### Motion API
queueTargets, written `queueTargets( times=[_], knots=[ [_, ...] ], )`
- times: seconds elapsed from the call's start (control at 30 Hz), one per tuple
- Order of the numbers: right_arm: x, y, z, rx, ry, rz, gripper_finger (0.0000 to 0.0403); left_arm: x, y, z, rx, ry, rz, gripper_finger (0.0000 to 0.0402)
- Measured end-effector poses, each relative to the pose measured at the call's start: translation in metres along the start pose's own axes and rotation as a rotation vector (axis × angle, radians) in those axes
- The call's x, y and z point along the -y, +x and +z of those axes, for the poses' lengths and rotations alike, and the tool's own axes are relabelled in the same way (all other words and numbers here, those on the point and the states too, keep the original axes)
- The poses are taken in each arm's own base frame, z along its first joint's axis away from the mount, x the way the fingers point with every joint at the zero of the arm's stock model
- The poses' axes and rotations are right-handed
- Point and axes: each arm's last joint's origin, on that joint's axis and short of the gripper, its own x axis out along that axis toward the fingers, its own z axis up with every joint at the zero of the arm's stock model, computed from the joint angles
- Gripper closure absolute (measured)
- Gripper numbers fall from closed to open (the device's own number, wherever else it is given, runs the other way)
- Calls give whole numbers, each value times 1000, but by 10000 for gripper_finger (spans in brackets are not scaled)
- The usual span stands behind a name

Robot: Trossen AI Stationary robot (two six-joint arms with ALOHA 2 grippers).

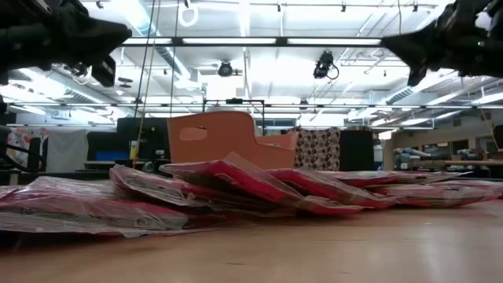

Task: Sort popcorn bags into baskets
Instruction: Put the red popcorn bag into the orange bin

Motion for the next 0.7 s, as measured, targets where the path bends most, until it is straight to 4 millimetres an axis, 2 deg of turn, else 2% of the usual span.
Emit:
queueTargets(
  times=[0.2, 0.27, 0.43, 0.57, 0.7],
  knots=[
    [0, 0, 6, 71, 204, -10, 387, 1, 0, 6, 60, 27, -12, 365],
    [0, 2, 5, 50, 225, 3, 387, 2, 0, 7, 75, 31, -15, 365],
    [-6, 13, 2, -81, 269, 125, 387, 1, -1, 14, 155, 166, 22, 365],
    [-11, 26, -6, -221, 343, 129, 387, 1, -1, 16, 176, 145, 51, 365],
    [-18, 41, -14, -488, 363, 91, 391, 1, -2, 19, 207, 120, 44, 365]
  ],
)
